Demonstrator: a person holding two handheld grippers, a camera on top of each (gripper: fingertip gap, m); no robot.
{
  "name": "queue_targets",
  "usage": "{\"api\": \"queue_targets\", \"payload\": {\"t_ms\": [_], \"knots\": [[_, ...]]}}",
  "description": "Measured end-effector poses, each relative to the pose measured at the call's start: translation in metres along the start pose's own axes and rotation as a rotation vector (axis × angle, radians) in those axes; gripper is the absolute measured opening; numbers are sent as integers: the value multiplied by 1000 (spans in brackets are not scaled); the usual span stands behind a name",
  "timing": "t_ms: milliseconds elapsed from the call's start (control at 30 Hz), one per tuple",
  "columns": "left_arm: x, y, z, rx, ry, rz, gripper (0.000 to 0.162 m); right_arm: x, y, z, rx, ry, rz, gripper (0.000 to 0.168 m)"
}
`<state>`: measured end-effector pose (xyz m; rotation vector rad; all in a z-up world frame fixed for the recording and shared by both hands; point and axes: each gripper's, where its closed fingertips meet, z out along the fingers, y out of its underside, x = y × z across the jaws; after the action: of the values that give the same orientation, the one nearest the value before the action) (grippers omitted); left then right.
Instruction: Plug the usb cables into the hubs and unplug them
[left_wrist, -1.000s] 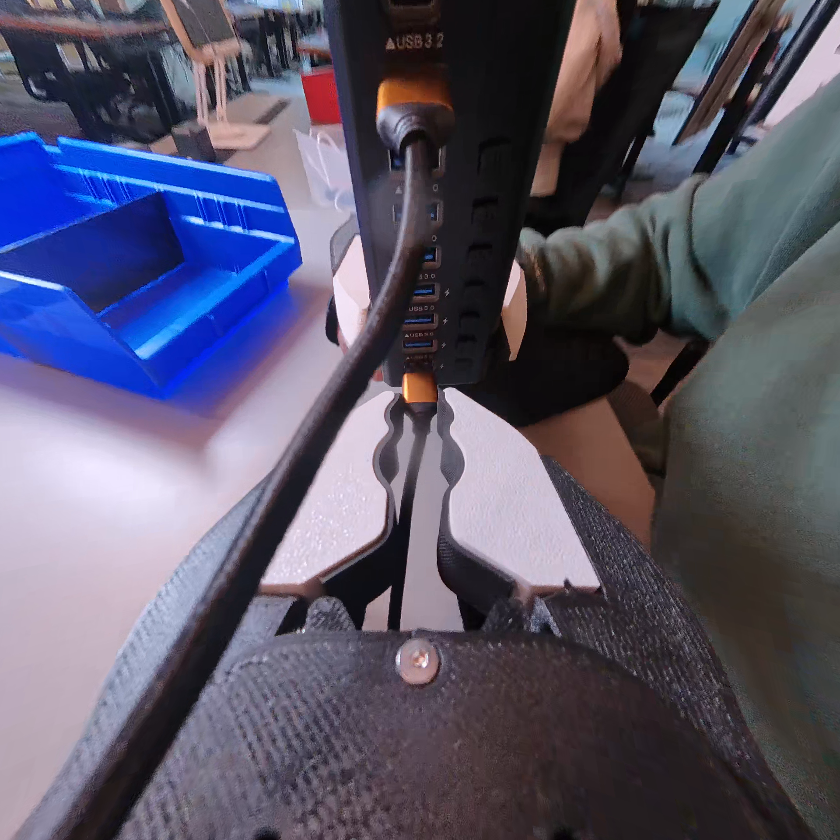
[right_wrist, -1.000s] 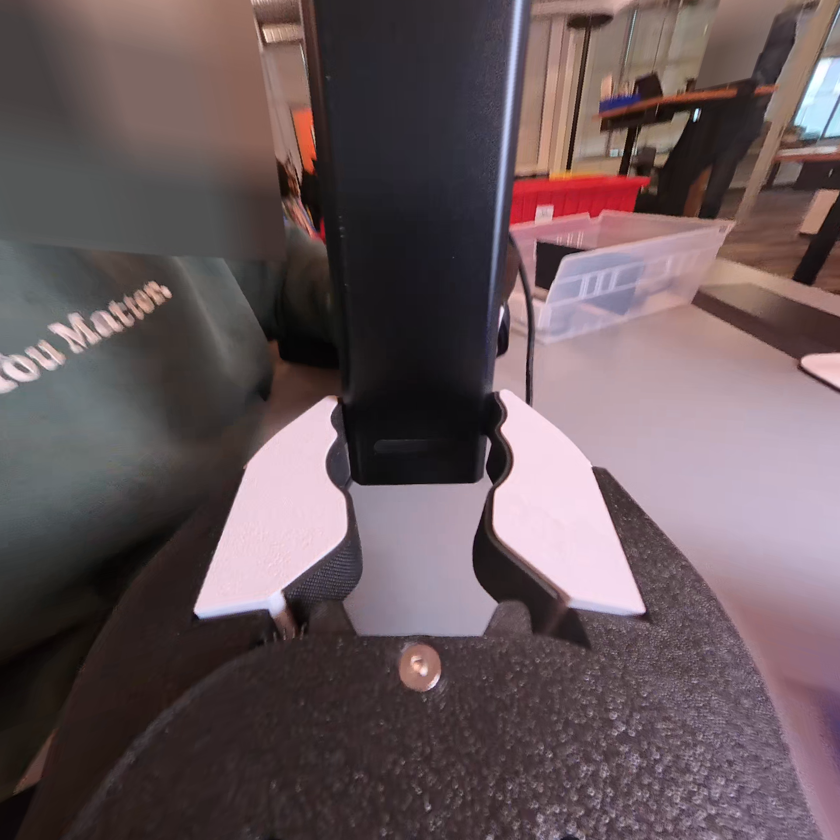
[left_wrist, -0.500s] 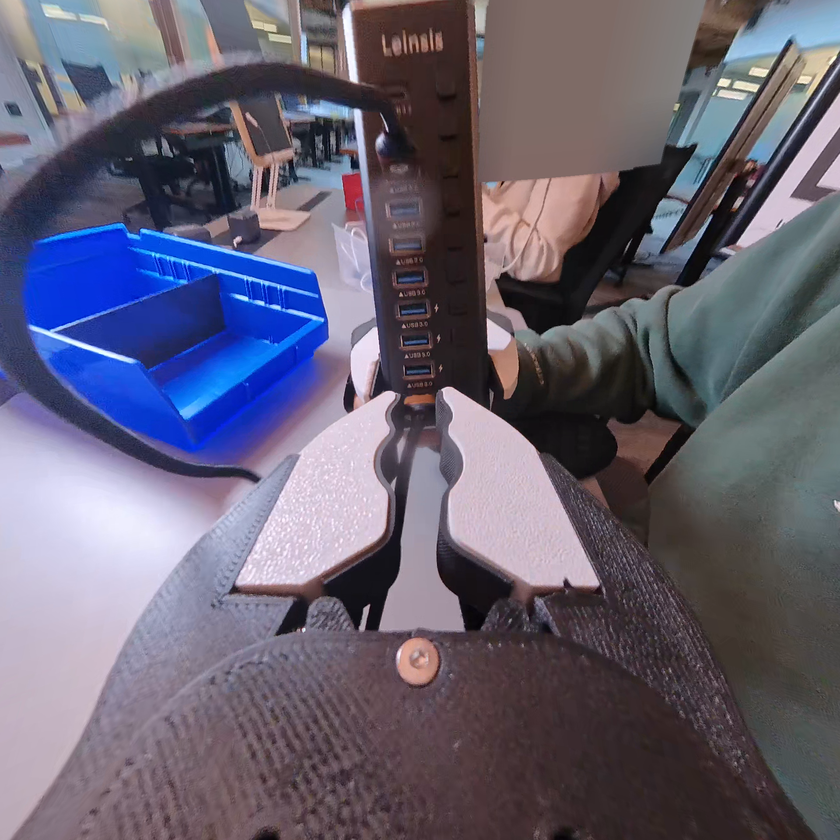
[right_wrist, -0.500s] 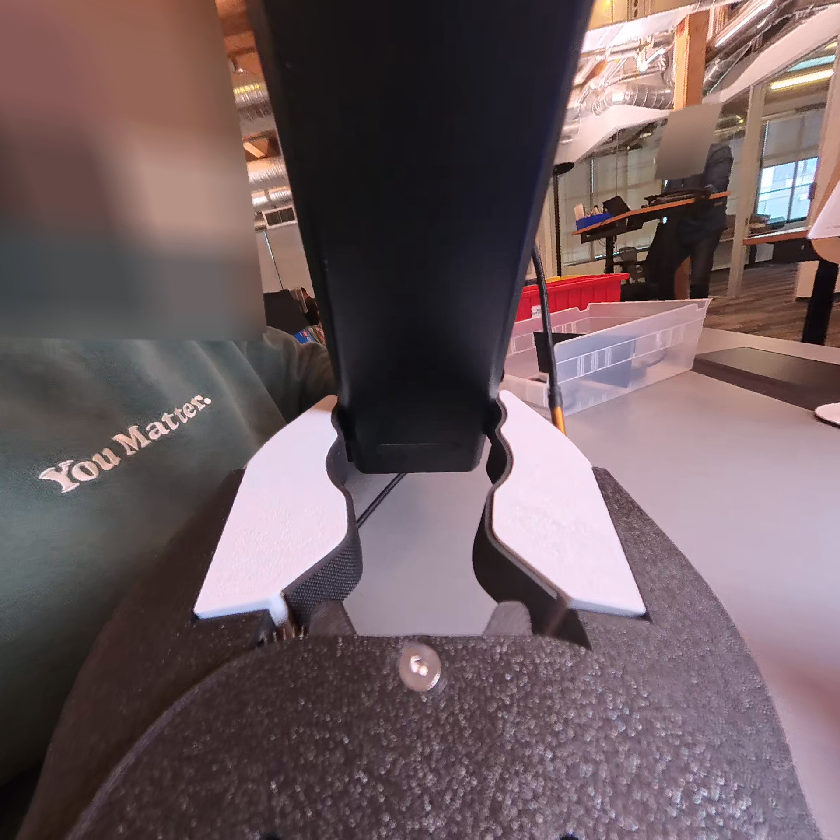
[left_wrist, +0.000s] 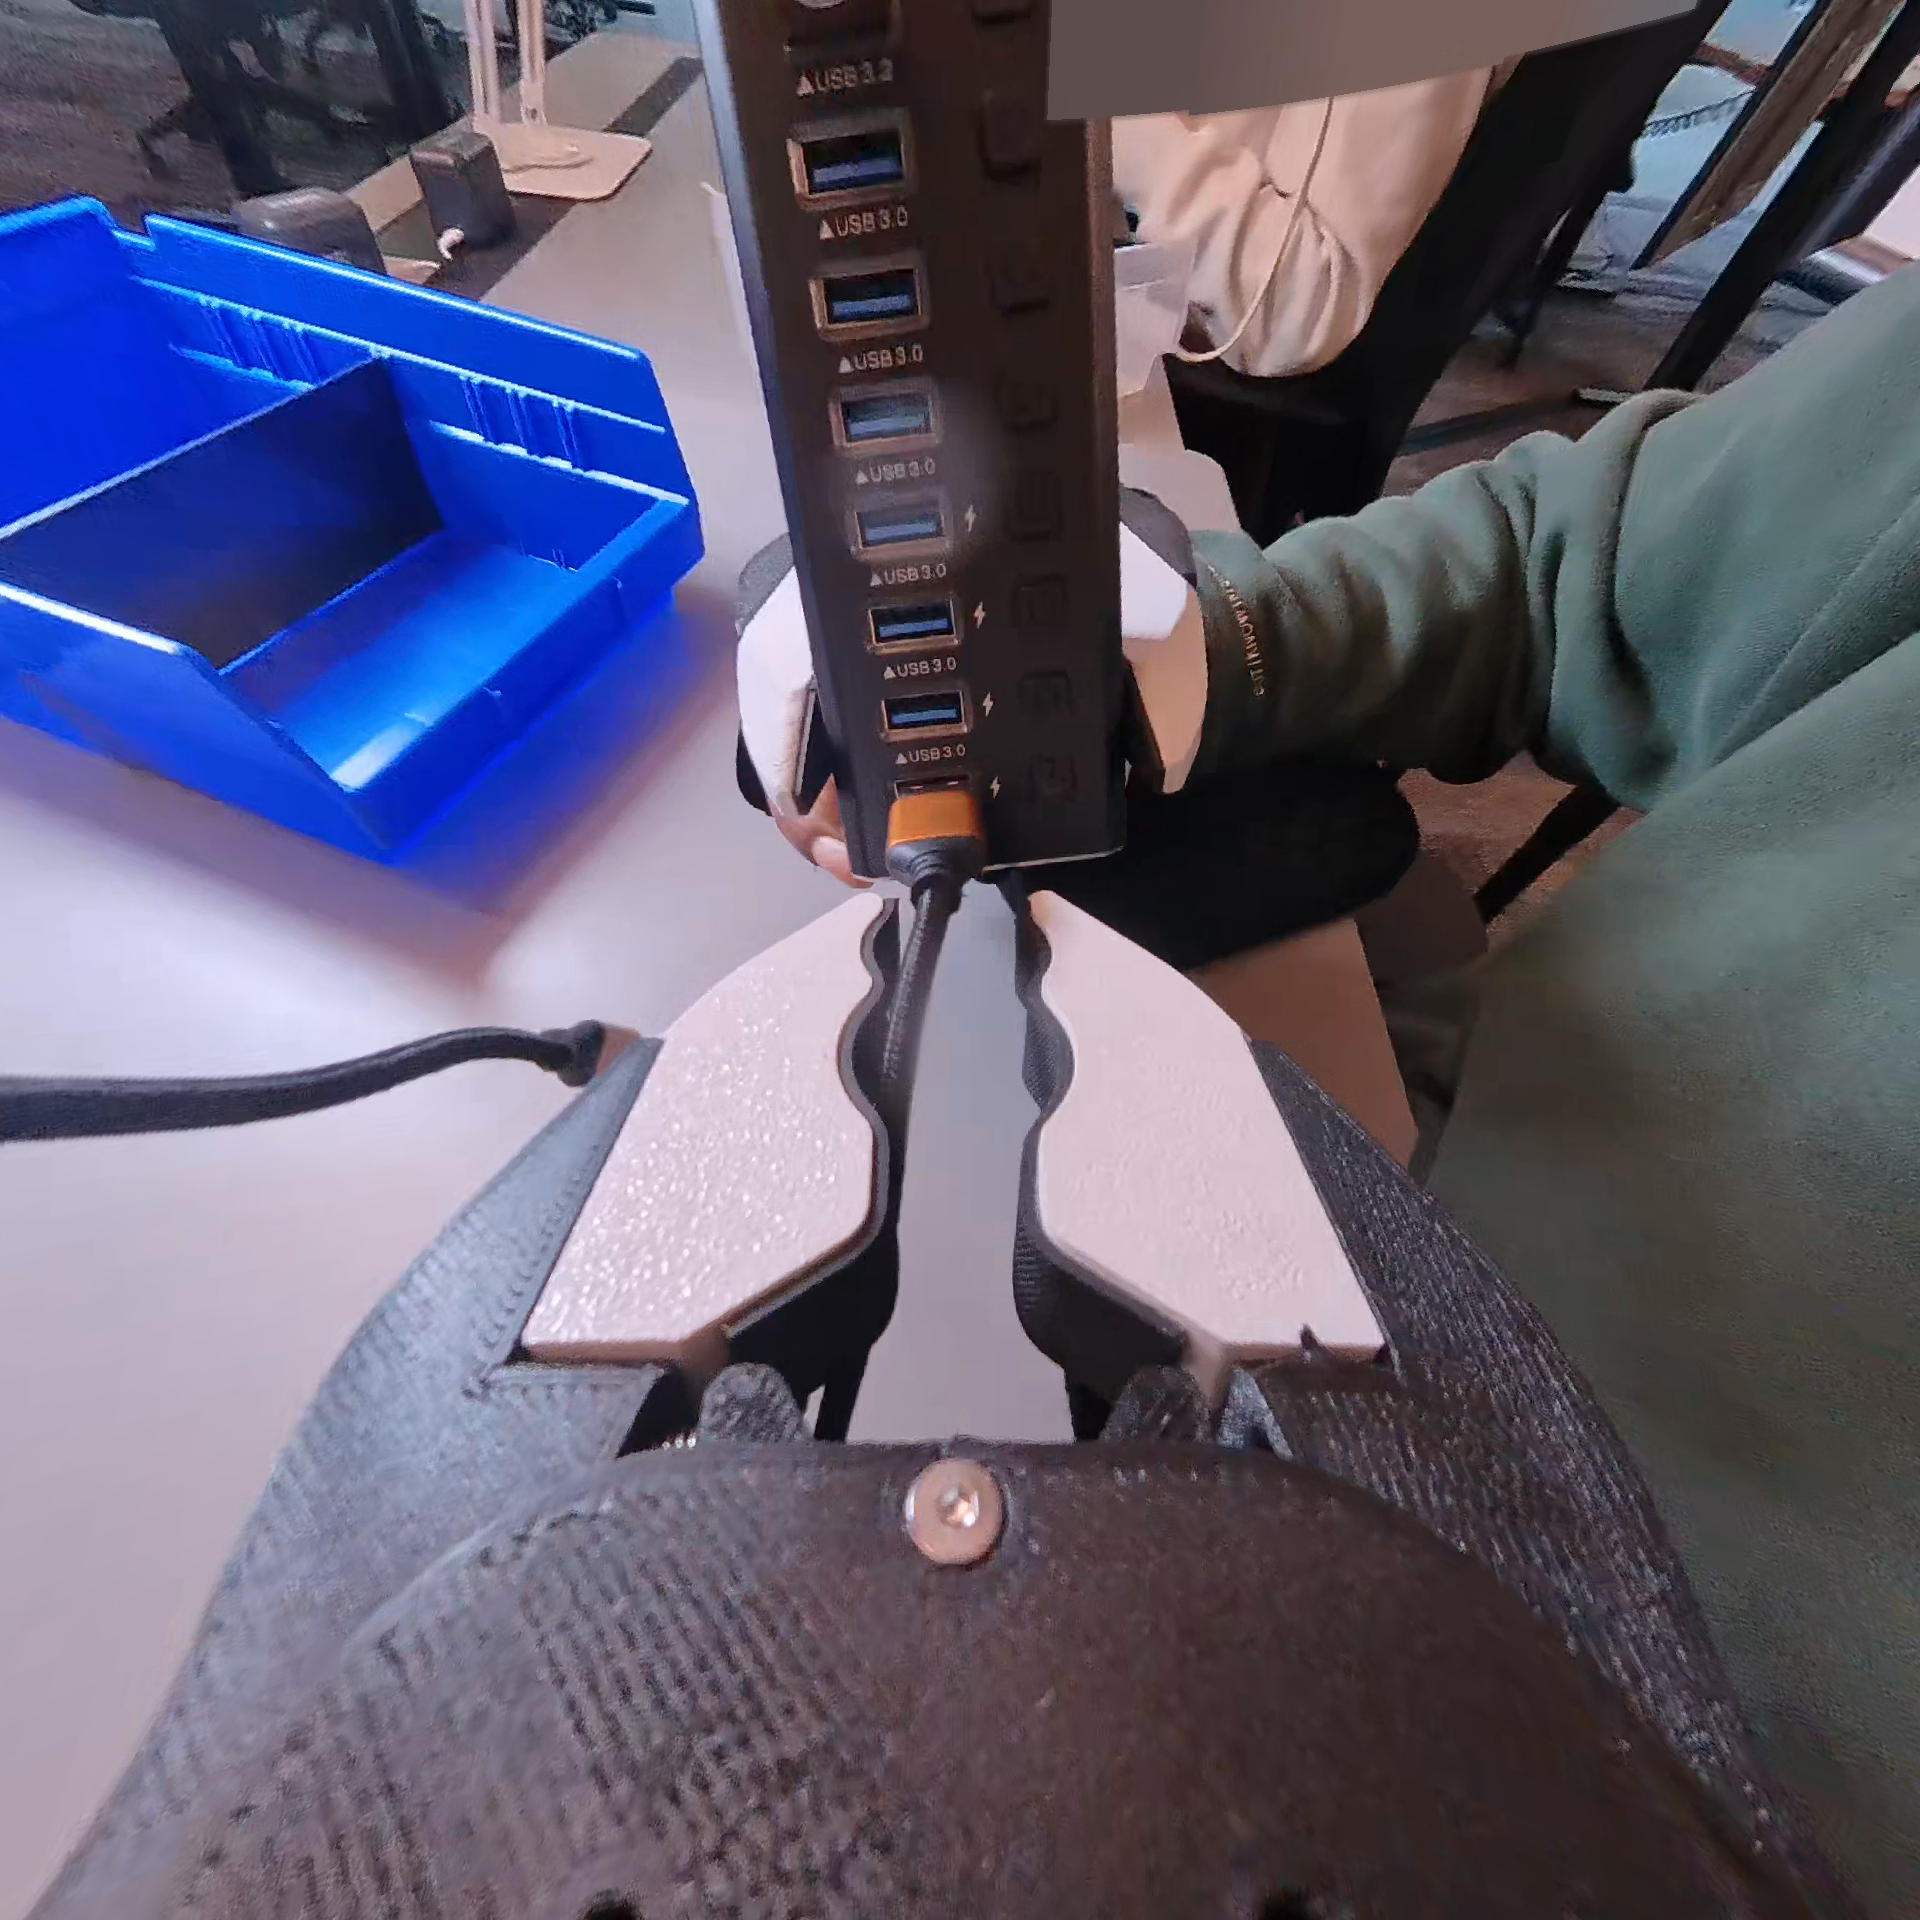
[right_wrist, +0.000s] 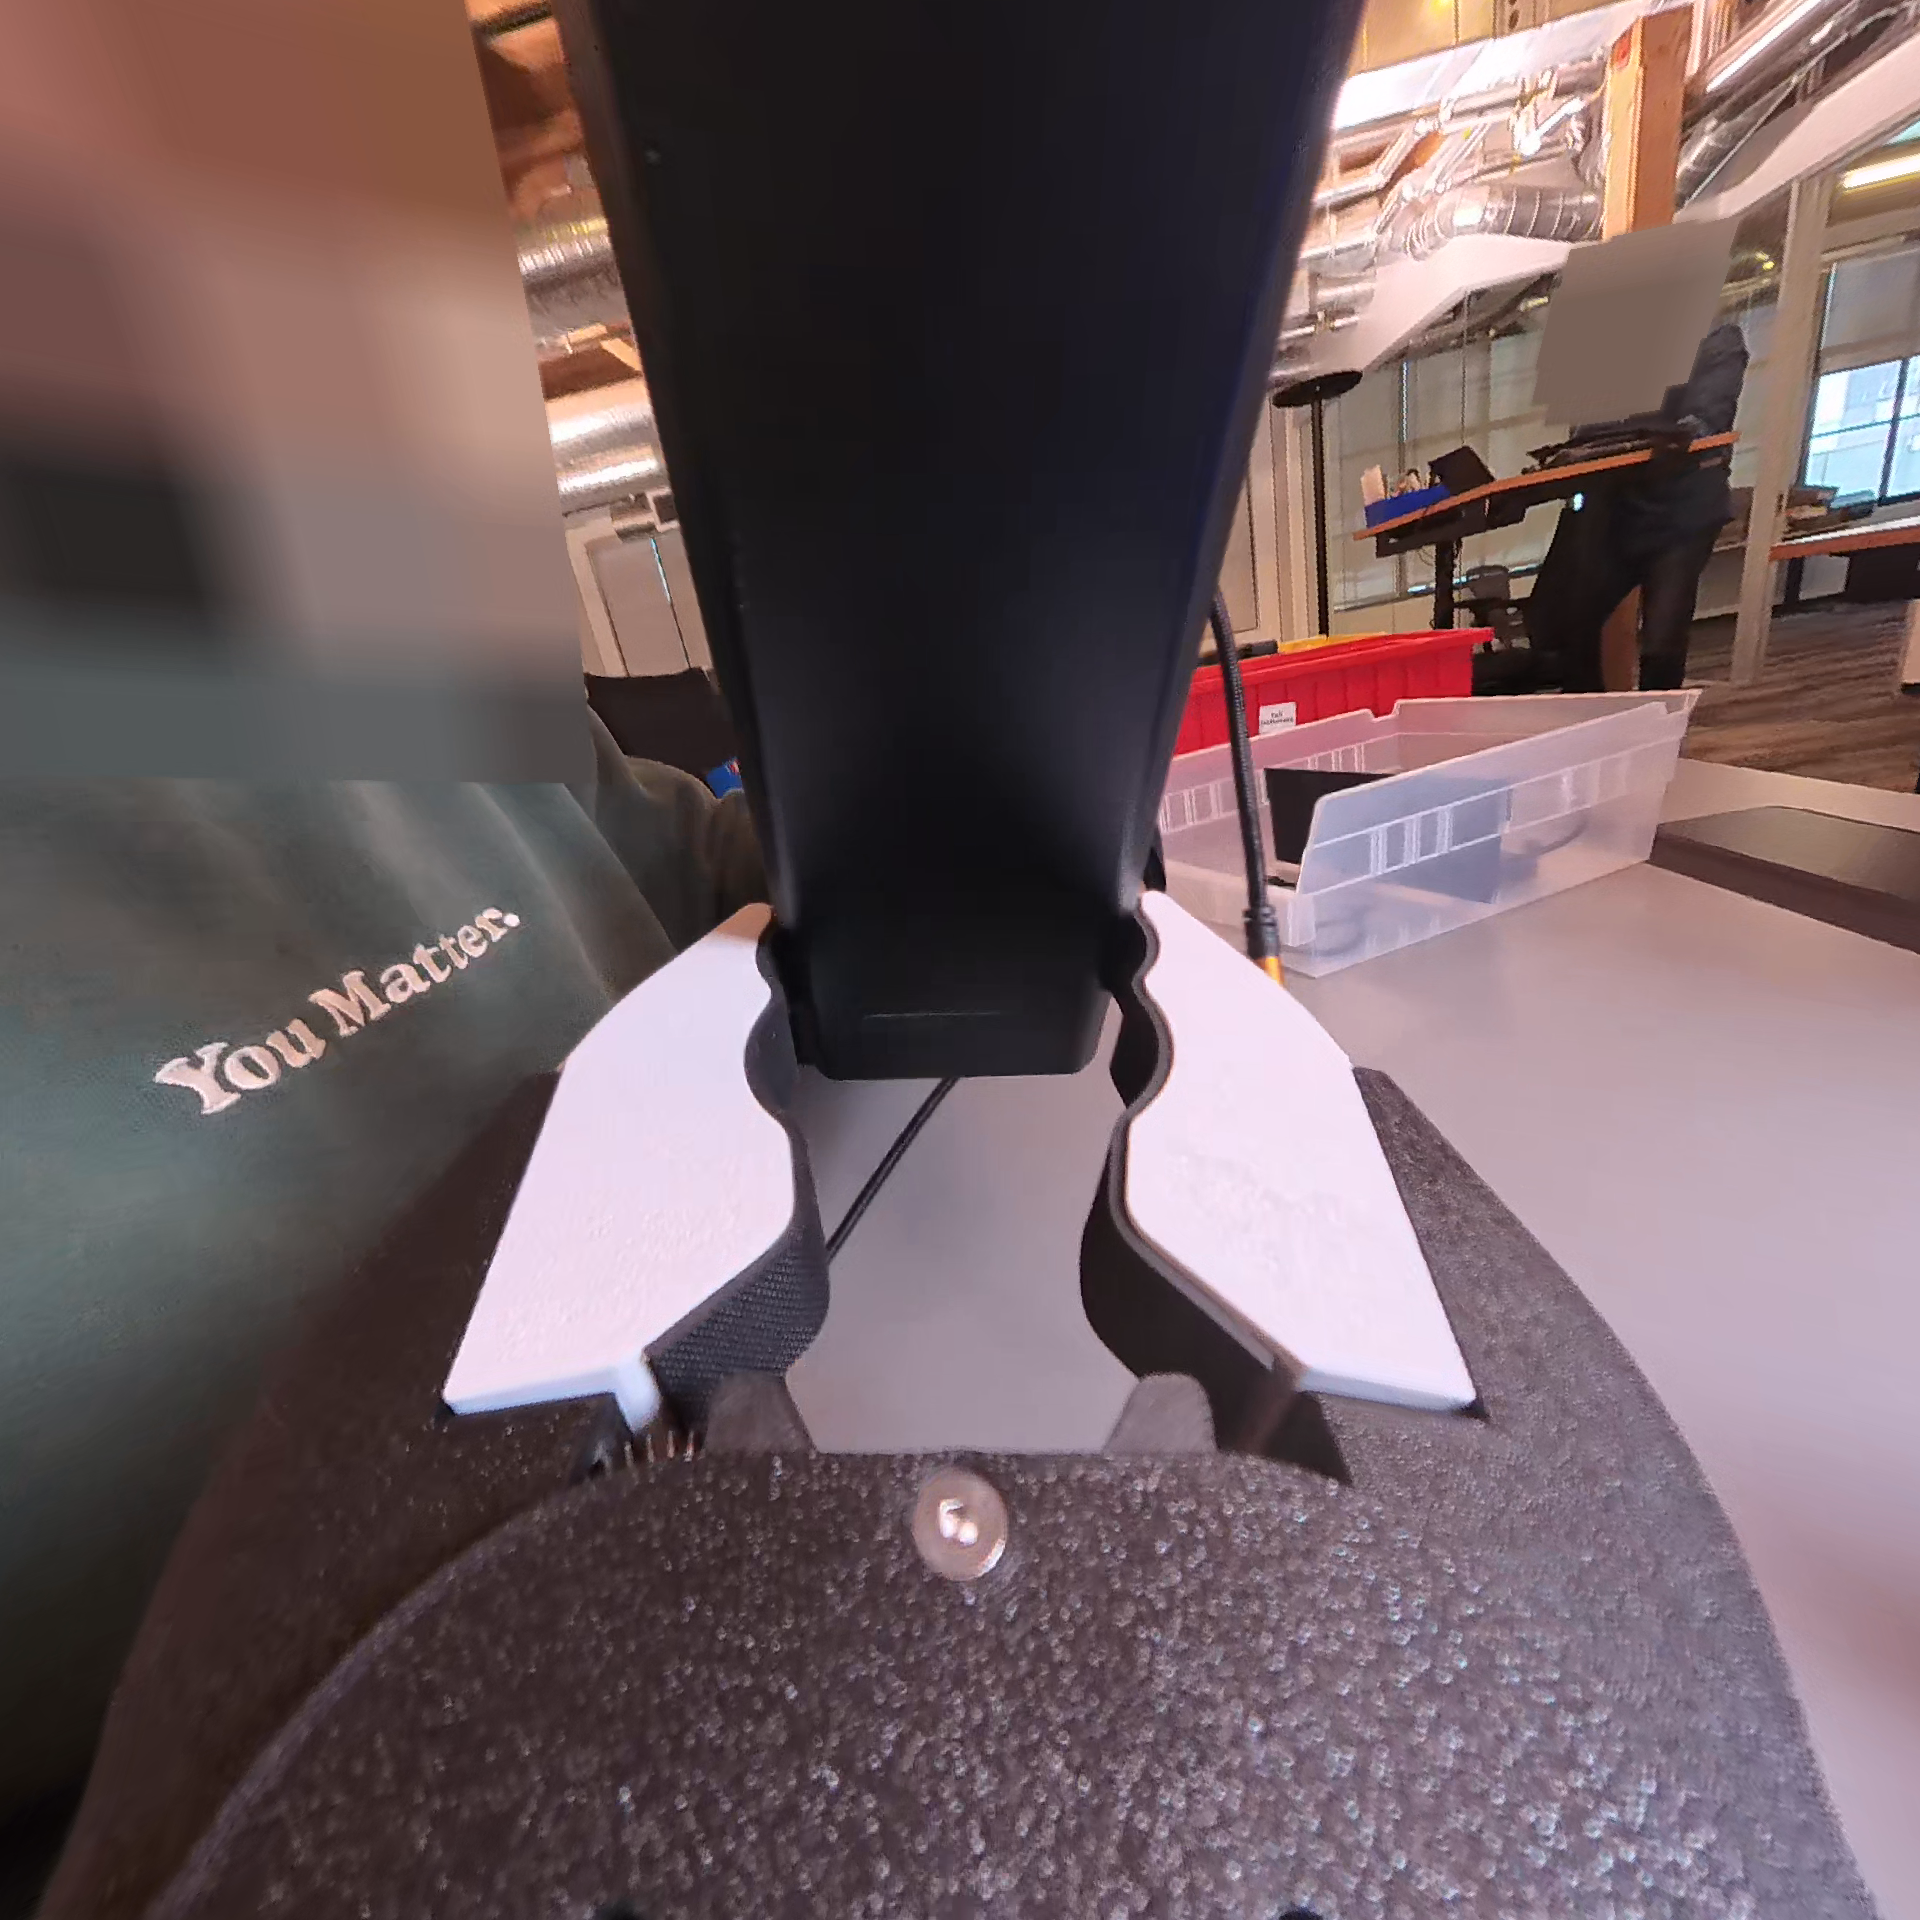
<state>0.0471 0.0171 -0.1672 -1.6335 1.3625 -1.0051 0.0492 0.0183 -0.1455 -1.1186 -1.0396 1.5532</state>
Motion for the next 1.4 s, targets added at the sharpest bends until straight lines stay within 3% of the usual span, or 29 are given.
{"api": "queue_targets", "payload": {"t_ms": [233,333,633,1033,1400], "knots": [[1,-3,-9,12,48,-68,23,1,15,1,-113,24,-66,60],[-3,7,-7,-49,10,-32,16,3,21,3,-145,31,-76,60],[-3,23,-2,-131,-8,82,16,3,37,3,-244,53,-146,60],[-3,19,6,-8,8,62,12,1,23,0,-149,39,-110,61],[-4,17,13,42,20,43,15,2,25,-7,-187,51,-130,61]]}}
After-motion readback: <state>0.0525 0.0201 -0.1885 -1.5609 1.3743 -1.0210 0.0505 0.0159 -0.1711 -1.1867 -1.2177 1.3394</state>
